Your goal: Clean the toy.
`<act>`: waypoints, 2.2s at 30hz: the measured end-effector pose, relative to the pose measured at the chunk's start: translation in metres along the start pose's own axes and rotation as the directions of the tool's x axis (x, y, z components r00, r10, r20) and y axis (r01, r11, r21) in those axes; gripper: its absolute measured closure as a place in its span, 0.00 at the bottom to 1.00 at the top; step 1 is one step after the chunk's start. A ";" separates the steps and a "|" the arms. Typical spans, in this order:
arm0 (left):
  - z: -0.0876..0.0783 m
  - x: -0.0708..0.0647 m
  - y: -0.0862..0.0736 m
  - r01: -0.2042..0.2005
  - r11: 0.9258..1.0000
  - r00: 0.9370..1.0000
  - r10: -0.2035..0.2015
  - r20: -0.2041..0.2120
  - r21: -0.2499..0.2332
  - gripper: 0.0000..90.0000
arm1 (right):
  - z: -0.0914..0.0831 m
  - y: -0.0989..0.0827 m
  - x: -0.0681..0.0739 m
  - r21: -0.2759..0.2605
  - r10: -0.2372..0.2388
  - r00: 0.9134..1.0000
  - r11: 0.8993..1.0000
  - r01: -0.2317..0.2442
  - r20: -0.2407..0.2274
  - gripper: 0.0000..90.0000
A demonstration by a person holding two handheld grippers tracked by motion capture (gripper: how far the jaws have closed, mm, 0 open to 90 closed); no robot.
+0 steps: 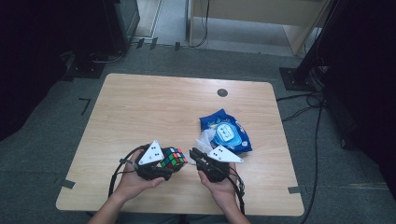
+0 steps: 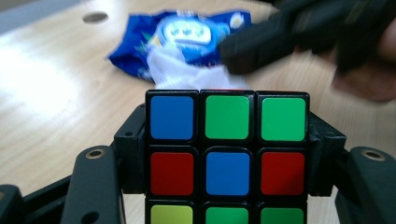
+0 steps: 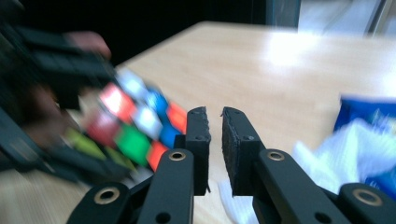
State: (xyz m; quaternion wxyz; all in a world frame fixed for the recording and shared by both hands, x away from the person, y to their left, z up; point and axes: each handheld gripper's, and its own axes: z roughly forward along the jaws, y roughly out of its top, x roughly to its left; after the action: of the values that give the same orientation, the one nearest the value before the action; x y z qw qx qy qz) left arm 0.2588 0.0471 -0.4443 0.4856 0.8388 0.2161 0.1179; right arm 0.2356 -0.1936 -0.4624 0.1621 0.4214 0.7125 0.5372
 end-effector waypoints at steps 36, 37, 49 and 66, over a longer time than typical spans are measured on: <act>-0.003 0.005 -0.003 -0.011 1.000 1.000 0.011 -0.017 0.006 0.38 | -0.015 0.012 -0.013 -0.023 -0.020 1.000 1.000 0.020 0.007 1.00; -0.002 0.004 -0.003 -0.013 1.000 1.000 0.013 -0.016 0.006 0.38 | -0.019 0.016 -0.006 -0.051 -0.032 0.999 0.998 0.031 -0.023 1.00; 0.002 -0.001 -0.004 -0.037 0.999 0.999 0.037 -0.012 0.020 0.38 | -0.013 0.020 0.000 0.020 -0.029 0.999 0.999 0.030 -0.034 0.99; -0.007 0.008 -0.004 -0.012 1.000 0.999 0.012 -0.037 0.001 0.38 | 0.031 -0.030 -0.019 0.456 -0.274 0.956 0.841 0.291 -0.104 0.29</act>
State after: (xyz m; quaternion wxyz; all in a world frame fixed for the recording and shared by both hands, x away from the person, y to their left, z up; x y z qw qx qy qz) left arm 0.2622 0.0587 -0.4445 0.4804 0.8380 0.2200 0.1362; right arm 0.2555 -0.1906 -0.5054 0.1210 0.3291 0.8773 0.3276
